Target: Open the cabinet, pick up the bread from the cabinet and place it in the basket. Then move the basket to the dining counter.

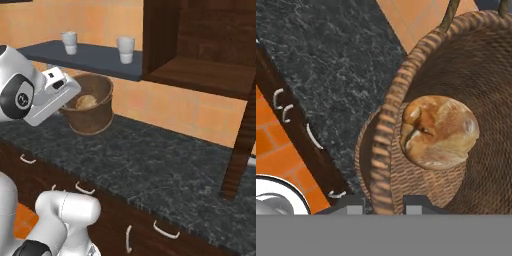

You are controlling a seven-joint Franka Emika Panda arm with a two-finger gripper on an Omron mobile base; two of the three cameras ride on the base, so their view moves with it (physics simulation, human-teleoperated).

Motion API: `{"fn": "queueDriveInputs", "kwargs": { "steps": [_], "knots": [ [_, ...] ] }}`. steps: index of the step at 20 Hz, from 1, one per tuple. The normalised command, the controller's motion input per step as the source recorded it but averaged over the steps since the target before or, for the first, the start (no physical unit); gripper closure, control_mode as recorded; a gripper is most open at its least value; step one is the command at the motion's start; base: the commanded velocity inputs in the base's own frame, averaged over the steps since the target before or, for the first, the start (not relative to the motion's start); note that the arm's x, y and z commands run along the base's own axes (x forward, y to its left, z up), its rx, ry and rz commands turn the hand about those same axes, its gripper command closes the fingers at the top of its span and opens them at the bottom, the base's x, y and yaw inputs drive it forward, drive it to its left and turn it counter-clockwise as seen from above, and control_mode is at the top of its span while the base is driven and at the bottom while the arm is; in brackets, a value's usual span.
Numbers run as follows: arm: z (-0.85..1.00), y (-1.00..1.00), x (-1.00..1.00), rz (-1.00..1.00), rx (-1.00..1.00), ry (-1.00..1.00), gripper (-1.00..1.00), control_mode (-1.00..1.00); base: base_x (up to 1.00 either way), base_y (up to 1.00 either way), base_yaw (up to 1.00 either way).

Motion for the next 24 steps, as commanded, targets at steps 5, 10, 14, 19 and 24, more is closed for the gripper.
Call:
{"fn": "queueDriveInputs", "kwargs": {
  "steps": [5, 10, 14, 19, 24],
  "knots": [
    [0.0, 0.0, 0.0, 0.0, 0.0, 0.0, 1.0, 1.0, 0.0, 0.53, 0.93],
    [0.0, 0.0, 0.0, 0.0, 0.0, 0.0, 1.0, 1.0, 0.0, 0.35, 0.99],
    [0.0, 0.0, 0.0, 0.0, 0.0, 0.0, 1.0, 1.0, 0.0, 0.37, 0.96],
    [0.0, 0.0, 0.0, 0.0, 0.0, 0.0, 1.0, 1.0, 0.1, 0.69, 0.7],
    [0.0, 0.0, 0.0, 0.0, 0.0, 0.0, 1.0, 1.0, 0.22, 1.0, 0.37]
  ]
}}
